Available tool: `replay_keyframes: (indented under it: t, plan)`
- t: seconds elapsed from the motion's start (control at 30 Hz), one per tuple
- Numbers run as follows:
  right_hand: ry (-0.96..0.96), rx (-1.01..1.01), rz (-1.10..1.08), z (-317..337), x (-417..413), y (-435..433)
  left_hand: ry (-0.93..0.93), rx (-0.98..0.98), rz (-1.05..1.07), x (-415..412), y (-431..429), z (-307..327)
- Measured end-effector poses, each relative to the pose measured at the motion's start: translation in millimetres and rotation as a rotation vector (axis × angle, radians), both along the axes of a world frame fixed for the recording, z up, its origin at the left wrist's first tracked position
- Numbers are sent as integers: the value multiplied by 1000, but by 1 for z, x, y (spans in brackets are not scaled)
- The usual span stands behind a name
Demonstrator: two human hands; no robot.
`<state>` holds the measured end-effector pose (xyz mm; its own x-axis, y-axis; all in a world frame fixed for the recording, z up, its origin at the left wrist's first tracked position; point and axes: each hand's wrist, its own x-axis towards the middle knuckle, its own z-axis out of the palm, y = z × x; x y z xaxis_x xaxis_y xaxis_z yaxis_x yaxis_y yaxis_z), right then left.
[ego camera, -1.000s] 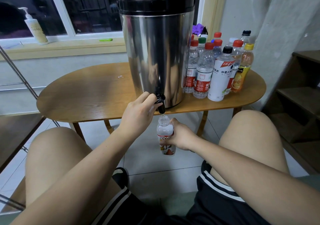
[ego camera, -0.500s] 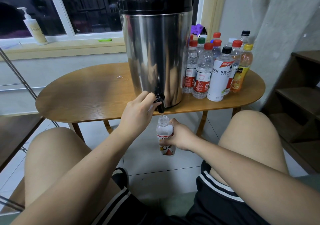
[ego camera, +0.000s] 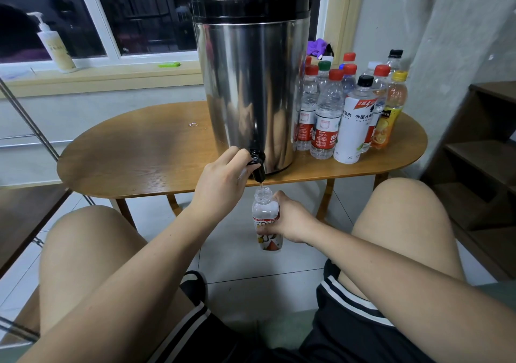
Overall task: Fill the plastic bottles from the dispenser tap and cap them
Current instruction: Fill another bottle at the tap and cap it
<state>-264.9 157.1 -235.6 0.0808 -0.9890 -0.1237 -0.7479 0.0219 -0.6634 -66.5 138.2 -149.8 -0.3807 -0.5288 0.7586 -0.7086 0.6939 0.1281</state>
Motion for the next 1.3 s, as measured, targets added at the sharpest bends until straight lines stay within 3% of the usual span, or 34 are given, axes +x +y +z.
replay_keyframes:
  t: [1.3]
  plan:
    - [2,1,5,-3,0,-1,17,30,5,1,-2,-1]
